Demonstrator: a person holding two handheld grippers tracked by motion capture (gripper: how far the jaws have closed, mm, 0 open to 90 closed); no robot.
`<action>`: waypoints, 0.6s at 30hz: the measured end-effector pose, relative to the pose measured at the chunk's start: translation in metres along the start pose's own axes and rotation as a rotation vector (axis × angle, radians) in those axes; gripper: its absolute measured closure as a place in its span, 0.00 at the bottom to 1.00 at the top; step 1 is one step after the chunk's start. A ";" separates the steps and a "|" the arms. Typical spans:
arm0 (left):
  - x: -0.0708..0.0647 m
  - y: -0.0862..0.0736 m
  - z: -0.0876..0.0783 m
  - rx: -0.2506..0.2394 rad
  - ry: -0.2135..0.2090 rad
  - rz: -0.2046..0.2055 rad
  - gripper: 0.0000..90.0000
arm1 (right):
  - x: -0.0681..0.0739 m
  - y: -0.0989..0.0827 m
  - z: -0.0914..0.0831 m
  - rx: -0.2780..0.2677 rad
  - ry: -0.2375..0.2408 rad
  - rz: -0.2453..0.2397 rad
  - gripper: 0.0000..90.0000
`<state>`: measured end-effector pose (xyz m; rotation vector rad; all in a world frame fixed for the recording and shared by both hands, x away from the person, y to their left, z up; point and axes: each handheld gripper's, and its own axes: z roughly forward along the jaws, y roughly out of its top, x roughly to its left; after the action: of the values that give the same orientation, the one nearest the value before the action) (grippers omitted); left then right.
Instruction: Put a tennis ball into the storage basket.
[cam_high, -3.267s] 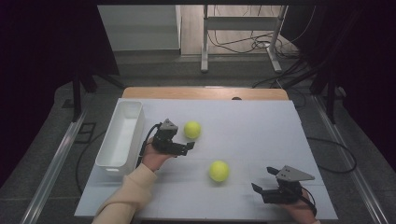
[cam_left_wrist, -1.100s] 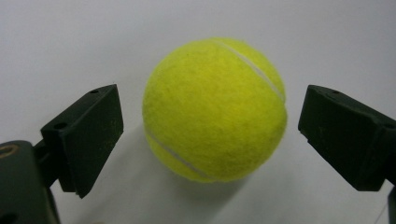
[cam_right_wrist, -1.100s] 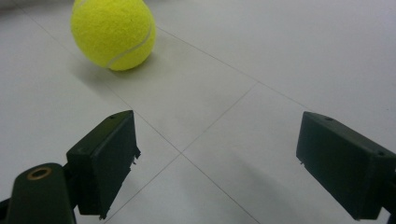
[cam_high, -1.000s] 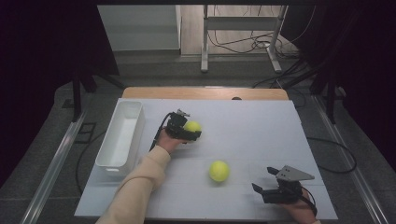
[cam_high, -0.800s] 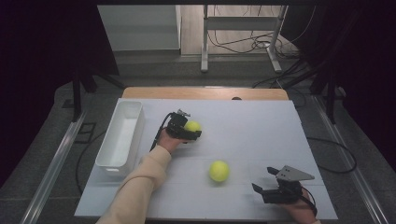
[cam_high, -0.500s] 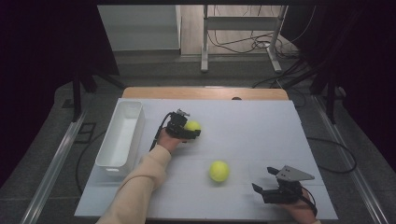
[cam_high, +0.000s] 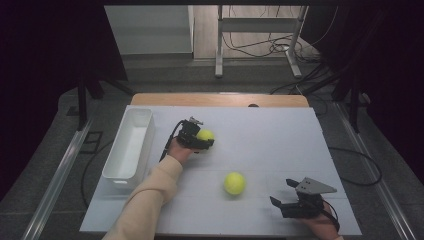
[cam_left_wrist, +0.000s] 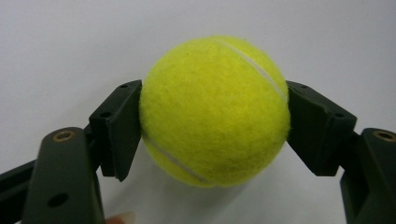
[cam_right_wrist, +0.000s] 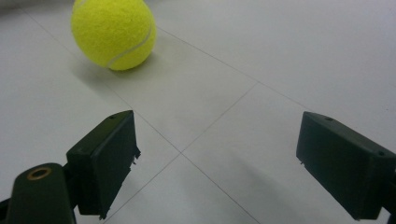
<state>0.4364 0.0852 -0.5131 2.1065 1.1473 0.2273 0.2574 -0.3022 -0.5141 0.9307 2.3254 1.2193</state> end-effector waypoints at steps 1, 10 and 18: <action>0.000 0.000 -0.001 0.000 -0.001 0.000 0.29 | 0.000 0.000 0.000 0.002 0.000 -0.001 0.14; -0.002 0.000 -0.010 -0.011 -0.008 0.015 0.29 | 0.000 0.000 0.000 0.000 -0.001 0.000 0.14; -0.005 0.001 -0.024 -0.038 -0.019 0.020 0.29 | 0.000 0.000 0.000 0.000 -0.001 0.000 0.14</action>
<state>0.4229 0.0932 -0.4941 2.0830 1.1030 0.2357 0.2573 -0.3020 -0.5141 0.9310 2.3246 1.2179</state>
